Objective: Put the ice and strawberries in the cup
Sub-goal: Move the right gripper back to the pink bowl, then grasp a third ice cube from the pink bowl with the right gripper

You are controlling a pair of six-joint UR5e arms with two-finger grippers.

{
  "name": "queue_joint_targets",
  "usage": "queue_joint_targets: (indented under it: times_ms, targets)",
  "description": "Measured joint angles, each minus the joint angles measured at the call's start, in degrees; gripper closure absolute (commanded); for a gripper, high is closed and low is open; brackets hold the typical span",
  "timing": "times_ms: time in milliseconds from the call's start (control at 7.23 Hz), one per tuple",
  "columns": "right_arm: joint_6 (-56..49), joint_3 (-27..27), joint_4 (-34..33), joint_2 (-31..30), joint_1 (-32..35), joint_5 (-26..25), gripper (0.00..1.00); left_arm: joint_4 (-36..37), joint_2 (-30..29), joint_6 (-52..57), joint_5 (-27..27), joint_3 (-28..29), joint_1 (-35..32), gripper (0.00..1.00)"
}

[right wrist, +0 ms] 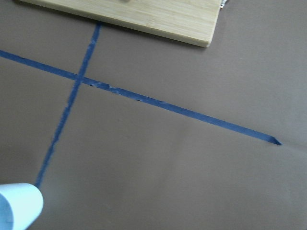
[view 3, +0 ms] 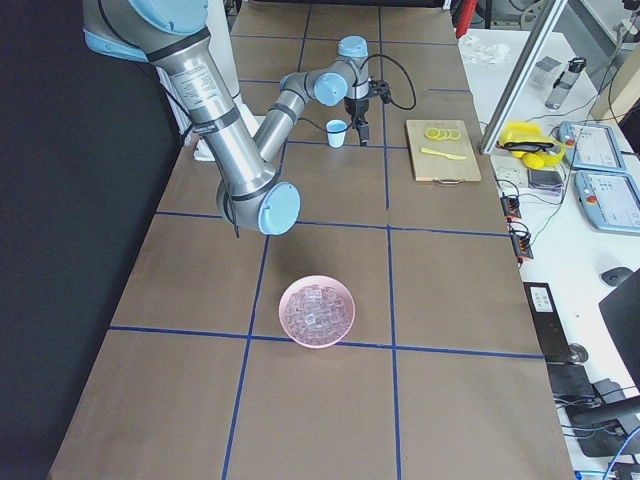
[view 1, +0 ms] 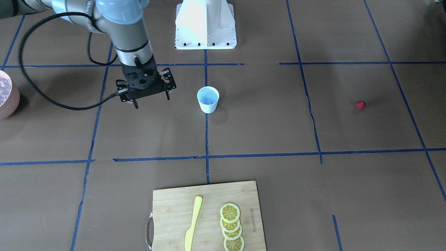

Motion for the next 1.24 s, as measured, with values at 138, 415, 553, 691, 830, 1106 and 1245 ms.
queue_joint_targets:
  times_ms: [138, 415, 553, 691, 830, 1106, 1245]
  targets:
    - [-5.1, 3.1, 0.1, -5.1, 3.4, 2.1, 0.00, 0.0, 0.0, 0.0, 0.0, 0.0, 0.0, 0.00]
    - [-18.8, 7.9, 0.2, -16.5, 11.1, 5.5, 0.01, 0.0, 0.0, 0.0, 0.0, 0.0, 0.0, 0.00]
    - [-27.2, 9.1, 0.4, -22.0, 16.1, 8.5, 0.01, 0.0, 0.0, 0.0, 0.0, -0.1, 0.0, 0.00]
    - [-34.3, 9.5, 2.4, -27.9, 20.4, 10.7, 0.01, 0.0, 0.0, 0.0, 0.0, -0.1, 0.0, 0.00]
    - [-38.8, 9.1, 8.0, -34.5, 23.1, 11.8, 0.01, 0.0, 0.0, 0.0, 0.0, -0.2, 0.0, 0.00]
    - [-44.1, 3.2, 25.0, -44.7, 26.2, 14.1, 0.01, 0.0, 0.0, 0.0, 0.0, -0.2, 0.0, 0.00]
    - [-48.3, -1.4, 31.1, -46.7, 27.9, 15.3, 0.01, 0.0, 0.0, 0.0, 0.0, -0.2, 0.0, 0.00]
